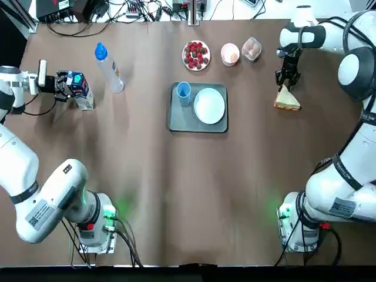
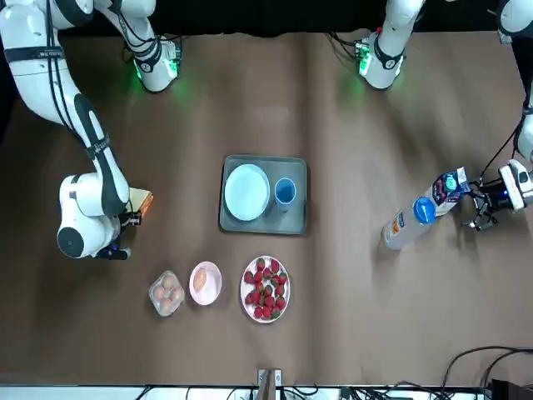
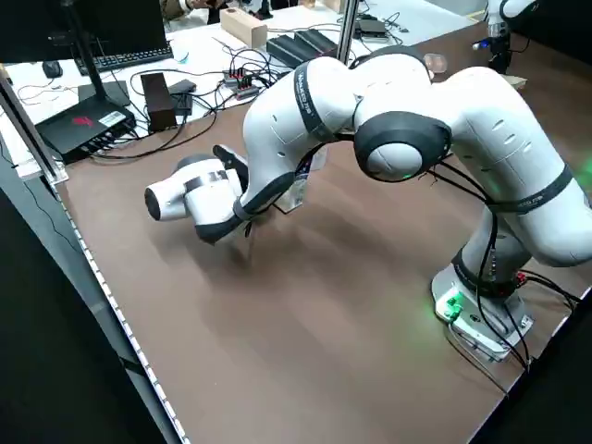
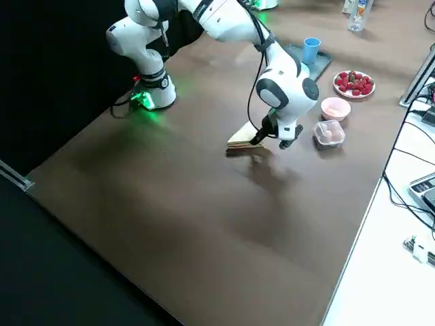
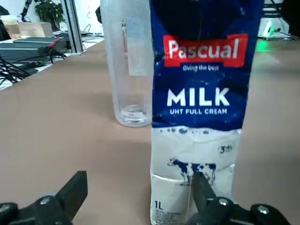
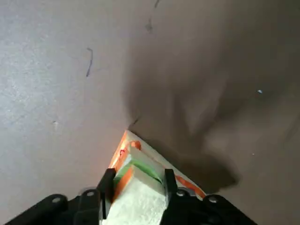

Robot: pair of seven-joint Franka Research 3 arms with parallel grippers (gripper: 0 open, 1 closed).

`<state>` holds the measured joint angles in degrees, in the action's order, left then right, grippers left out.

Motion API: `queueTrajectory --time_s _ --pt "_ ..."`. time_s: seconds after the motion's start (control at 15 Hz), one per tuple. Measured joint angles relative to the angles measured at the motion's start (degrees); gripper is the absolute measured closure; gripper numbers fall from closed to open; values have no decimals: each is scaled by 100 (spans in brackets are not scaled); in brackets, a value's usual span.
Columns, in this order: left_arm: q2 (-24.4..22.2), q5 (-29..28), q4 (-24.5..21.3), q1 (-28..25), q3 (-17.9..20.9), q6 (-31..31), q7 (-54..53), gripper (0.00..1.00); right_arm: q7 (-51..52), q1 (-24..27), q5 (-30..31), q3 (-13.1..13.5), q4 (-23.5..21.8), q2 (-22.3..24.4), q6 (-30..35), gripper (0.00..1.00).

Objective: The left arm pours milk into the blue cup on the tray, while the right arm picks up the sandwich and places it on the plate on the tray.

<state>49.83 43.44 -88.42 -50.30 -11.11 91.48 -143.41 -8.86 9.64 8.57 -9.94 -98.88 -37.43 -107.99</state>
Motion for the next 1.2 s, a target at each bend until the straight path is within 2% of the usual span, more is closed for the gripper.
queueTrajectory --time_s 0.07,0.33,0.4,0.6,0.73,0.87,1.0,1.2 --pt "8 -59 -1 4 1 -2 0 0 1 -4 7 0 0 0 6 55" --pt "15 -168 0 -58 15 -3 0 0 1 -4 22 2 10 3 39 82" --pt "15 -169 -1 -89 19 -4 0 0 1 -4 23 2 19 4 48 85" --pt "21 -177 -21 -259 35 -79 0 0 2 -12 25 -3 82 6 49 85" --pt "36 -181 -26 -432 42 -280 0 0 3 -37 23 -78 271 8 278 85" --pt "48 -192 -78 -568 45 -398 1 0 -5 -68 18 -295 563 28 831 85" --pt "50 -224 -189 -616 44 -467 0 0 -60 -104 -13 -621 811 95 1250 85" --pt "52 -255 -366 -591 9 -487 -1 0 -620 -182 -429 -975 959 272 1415 85"
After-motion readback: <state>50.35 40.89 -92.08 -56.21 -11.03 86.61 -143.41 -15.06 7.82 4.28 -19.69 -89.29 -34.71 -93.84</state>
